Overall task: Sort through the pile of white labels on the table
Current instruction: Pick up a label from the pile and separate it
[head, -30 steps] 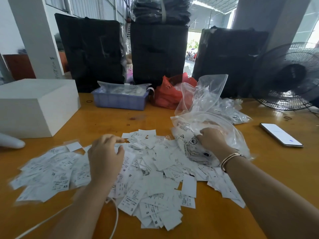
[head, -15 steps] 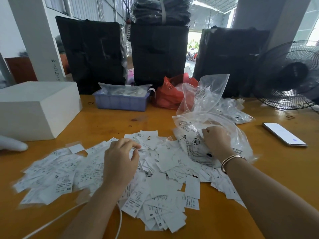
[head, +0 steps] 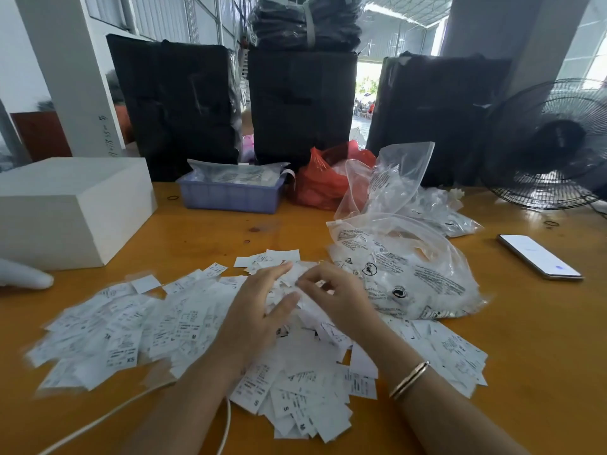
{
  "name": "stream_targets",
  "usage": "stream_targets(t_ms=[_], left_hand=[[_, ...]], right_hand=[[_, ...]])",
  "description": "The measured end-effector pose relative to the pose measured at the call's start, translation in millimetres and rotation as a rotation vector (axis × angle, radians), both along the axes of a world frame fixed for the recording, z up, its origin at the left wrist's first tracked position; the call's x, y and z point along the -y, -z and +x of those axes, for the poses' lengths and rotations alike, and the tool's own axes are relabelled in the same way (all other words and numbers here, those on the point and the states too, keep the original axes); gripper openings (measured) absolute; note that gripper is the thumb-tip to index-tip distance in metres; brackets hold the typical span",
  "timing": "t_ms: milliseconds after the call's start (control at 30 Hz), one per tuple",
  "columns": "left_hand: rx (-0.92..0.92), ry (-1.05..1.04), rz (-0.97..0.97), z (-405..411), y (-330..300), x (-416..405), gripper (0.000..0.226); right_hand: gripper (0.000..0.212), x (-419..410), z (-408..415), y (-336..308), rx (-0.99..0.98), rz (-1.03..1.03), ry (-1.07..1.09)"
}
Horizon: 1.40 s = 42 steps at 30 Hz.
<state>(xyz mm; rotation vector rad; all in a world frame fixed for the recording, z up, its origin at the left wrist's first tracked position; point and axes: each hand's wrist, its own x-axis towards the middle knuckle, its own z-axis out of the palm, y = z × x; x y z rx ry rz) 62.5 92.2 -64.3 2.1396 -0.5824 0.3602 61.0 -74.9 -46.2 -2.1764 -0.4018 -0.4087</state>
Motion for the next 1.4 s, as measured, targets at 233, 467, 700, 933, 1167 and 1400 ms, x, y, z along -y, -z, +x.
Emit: stream_targets(t_ms=[233,467,700,933,1167,1400], left_hand=[[0.139,-0.053,0.042,3.6,-2.3,-1.2,0.030],[0.153,-0.221,-0.080,4.7,-3.4,-4.0,0.004],[-0.020,-0.182,-0.196,5.7,-2.2,-4.9,0.006],[-0.126,-0.069,-0.303,7.1,-4.5,-3.2,0.008],[-0.154,-0.076,-0.333,5.8,-6.2,-2.6,0.015],[-0.160,-0.051,-0.345,3.2,-5.2,-0.5,0.021]], right_hand=[[0.024,0.1,-1.3,7.1,-0.066,0.044,-0.051],[0.053,14.0,-11.2,3.6,-0.106,-0.676,0.051],[0.036,12.3,-12.8,7.6,-0.191,-0.138,0.134],[0.031,14.7,-15.6,3.4,-0.469,0.873,-0.032],[0.020,6.6,-19.6,3.5,-0.403,0.941,-0.031],[0.014,-4.6,-23.3,7.4,-0.290,0.838,0.013]])
